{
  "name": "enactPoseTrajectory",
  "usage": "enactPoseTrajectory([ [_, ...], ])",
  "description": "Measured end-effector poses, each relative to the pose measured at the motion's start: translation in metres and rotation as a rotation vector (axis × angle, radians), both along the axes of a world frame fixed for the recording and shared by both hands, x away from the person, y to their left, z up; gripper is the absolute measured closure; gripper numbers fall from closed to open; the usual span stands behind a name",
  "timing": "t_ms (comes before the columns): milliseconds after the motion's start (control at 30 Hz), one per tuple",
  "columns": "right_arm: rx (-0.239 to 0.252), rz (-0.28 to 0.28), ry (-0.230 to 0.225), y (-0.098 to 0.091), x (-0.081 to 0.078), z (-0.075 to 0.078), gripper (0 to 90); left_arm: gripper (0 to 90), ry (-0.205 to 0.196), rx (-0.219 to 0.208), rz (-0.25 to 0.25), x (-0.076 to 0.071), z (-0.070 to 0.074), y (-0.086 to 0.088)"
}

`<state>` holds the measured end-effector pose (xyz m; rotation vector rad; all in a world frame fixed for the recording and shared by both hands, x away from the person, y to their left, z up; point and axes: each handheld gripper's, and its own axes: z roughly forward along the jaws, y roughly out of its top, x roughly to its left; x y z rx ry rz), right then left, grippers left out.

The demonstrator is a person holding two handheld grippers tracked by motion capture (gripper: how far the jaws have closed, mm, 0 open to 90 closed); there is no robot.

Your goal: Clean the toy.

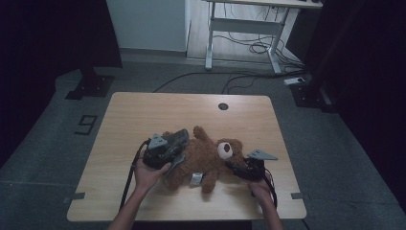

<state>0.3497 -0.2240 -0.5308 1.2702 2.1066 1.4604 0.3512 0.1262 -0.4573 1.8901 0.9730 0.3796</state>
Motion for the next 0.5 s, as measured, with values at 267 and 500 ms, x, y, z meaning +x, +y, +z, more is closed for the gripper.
enactPoseTrajectory([
  [267,0.000,-0.002,-0.008,0.000,-0.002,-0.001,42.0,74.8,-0.075,0.084,-0.175,-0.008,0.030,-0.103],
  [500,0.011,-0.006,0.002,-0.002,0.000,-0.002,42.3,74.7,0.023,0.112,-0.195,0.007,0.002,-0.142],
])
